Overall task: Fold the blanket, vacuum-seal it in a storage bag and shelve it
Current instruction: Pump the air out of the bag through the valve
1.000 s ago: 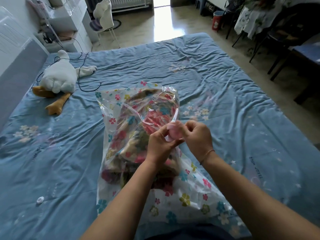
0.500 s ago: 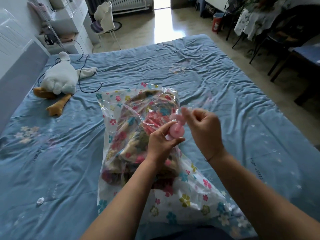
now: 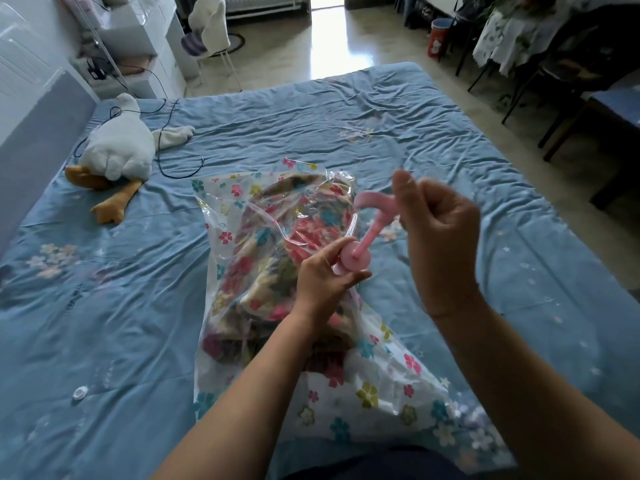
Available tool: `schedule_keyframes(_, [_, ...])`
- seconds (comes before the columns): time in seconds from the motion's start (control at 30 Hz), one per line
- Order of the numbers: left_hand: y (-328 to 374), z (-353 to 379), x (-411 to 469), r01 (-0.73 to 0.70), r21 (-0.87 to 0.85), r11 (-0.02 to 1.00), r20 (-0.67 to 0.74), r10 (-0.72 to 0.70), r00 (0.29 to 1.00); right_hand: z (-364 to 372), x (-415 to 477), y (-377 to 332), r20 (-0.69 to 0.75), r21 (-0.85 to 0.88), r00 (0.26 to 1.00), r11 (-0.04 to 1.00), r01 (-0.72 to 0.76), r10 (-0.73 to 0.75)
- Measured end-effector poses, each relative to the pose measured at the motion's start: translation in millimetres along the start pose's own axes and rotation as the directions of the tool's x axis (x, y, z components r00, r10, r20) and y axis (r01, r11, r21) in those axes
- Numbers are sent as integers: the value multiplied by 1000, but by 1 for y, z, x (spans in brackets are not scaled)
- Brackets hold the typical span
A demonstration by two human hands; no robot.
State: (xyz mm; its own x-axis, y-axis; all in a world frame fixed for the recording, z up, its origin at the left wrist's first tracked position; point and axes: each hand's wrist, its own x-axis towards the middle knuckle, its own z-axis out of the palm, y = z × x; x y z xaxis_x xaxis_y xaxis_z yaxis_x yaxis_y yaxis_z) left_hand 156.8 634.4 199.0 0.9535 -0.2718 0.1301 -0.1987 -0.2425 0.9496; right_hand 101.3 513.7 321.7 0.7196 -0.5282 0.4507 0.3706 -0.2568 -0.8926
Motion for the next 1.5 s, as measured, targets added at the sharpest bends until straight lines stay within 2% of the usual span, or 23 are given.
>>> schedule_keyframes(0.03, [1,0,1,-4,4,1000,-1,4,1000,0,3,-4,-16,40,999,999,33,-33])
schedule_keyframes(0.1, [2,1,1,-5,17,1000,-1,5,1000,4,-4,9,40,9,999,1000,-18,18])
schedule_keyframes(0.2, [1,3,-4,11,-3,1000,12,-11,1000,5,-25,58,188,-297,943,931,-212,275])
schedule_keyframes(0.27, [0,3,-6,22,-31,999,15,-21,1000,3,-26,74,205,-415,915,878,-241,348])
schedule_keyframes(0.33, [0,2,-4,27,-29,999,1,-27,1000,3,-18,59,174,-351,952,919,-177,250])
schedule_keyframes(0.43, [-2,0,0,12,-28,1000,-1,-12,1000,3,-4,12,9,-67,1000,997,-25,26])
schedule_keyframes(0.5, [-2,1,0,11,-34,999,0,-11,1000,5,-6,6,-23,-29,1000,999,19,-20])
schedule_keyframes(0.57, [0,2,-3,5,-24,1000,6,-5,1000,5,-19,32,53,-128,996,990,-58,65])
schedule_keyframes(0.63, [2,4,-6,0,-11,1000,29,0,1000,4,-34,63,153,-326,959,929,-178,237])
schedule_keyframes(0.7, [2,4,-8,2,-21,1000,27,-2,1000,3,-34,69,161,-383,942,899,-214,293])
schedule_keyframes(0.73, [1,3,-6,12,-32,999,22,-11,1000,2,-28,60,151,-339,956,921,-189,252])
schedule_keyframes(0.8, [1,2,-2,10,-21,1000,16,-9,1000,2,-11,27,83,-147,990,984,-104,118])
schedule_keyframes(0.87, [-1,1,1,1,0,1000,6,-1,1000,1,3,-4,20,38,1000,999,10,-11])
schedule_keyframes(0.9, [-1,1,1,1,4,1000,4,-1,1000,1,5,-6,1,54,999,998,36,-36])
schedule_keyframes(1.0, [0,3,-3,0,4,1000,5,0,1000,2,-15,33,100,-140,992,988,-64,78])
schedule_keyframes(1.07, [2,5,-5,-5,24,1000,22,5,1000,0,-28,63,184,-347,954,924,-161,236])
schedule_keyframes(1.1, [3,5,-6,-5,23,1000,27,4,1000,0,-29,70,185,-397,939,896,-197,289])
schedule_keyframes(1.17, [4,3,-3,-3,13,1000,17,3,1000,1,-21,59,181,-350,949,919,-184,259])
schedule_keyframes(1.23, [4,1,1,-10,24,1000,11,10,1000,3,-6,26,113,-164,988,982,-90,109])
schedule_keyframes(1.3, [3,0,3,-19,31,999,14,19,1000,2,5,-1,20,34,1000,999,20,-21])
schedule_keyframes(1.33, [3,0,3,-21,34,999,15,21,1000,1,6,0,-11,58,999,997,43,-42])
schedule_keyframes(1.4, [5,2,1,-28,37,999,20,27,999,3,-3,22,21,-25,999,999,-29,29])
schedule_keyframes(1.5, [7,4,-1,-24,28,999,30,23,999,1,-20,70,180,-306,949,931,-198,261])
